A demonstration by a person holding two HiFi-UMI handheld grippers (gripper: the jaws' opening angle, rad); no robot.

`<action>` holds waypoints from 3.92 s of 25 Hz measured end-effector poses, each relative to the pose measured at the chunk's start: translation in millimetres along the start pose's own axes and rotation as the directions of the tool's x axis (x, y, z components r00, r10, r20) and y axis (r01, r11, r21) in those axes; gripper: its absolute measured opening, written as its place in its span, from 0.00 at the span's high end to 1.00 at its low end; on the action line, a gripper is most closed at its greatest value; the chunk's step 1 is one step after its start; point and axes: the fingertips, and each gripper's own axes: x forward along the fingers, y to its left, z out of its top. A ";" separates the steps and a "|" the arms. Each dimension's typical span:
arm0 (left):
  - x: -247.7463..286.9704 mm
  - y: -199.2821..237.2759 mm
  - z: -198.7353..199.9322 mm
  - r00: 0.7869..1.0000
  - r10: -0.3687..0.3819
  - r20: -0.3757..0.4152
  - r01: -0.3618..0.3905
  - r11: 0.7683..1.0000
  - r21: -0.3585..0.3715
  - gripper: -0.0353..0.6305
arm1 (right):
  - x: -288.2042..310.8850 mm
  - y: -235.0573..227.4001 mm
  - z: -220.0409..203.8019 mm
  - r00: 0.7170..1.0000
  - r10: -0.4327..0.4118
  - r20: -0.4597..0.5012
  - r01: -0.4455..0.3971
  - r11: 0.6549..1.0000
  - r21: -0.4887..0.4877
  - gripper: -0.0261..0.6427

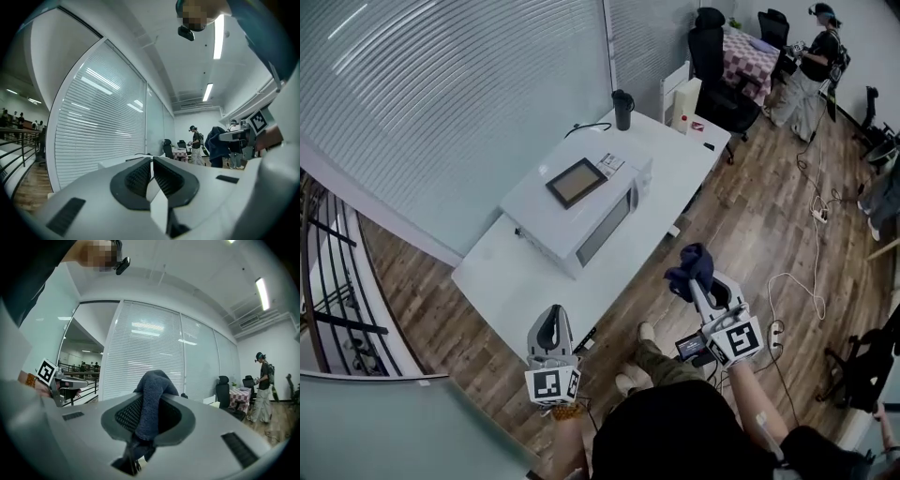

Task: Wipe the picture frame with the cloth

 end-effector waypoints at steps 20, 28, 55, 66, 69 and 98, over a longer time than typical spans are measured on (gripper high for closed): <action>180.3 -18.3 -8.4 0.961 -0.118 -0.251 0.143 0.986 0.082 0.49 | 122.9 -131.5 -29.6 0.998 0.049 0.027 -0.053 0.984 0.171 0.90; 213.8 5.8 -20.0 0.926 -0.189 -0.328 0.247 0.958 0.147 0.45 | 145.7 -157.9 -17.1 1.000 0.006 -0.024 -0.003 0.995 0.100 0.90; 327.1 105.9 -50.0 0.663 -0.516 -0.543 0.642 0.764 0.058 0.20 | 249.9 -101.3 23.7 0.994 0.103 -0.046 -0.106 0.991 -0.080 0.90; 362.3 103.9 -68.9 0.611 -0.535 -0.583 0.630 0.775 -0.051 0.21 | 251.6 -102.3 36.4 0.994 0.106 0.021 -0.104 0.991 -0.090 0.90; 371.3 102.3 -78.9 0.570 -0.512 -0.642 0.630 0.774 -0.058 0.29 | 250.5 -108.6 35.4 0.995 0.097 0.027 -0.094 0.992 -0.085 0.90; 322.0 90.2 -85.5 0.772 -0.238 -0.590 0.299 0.954 0.005 0.56 | 372.9 -62.1 76.6 0.890 0.444 0.109 -0.450 0.892 0.043 0.90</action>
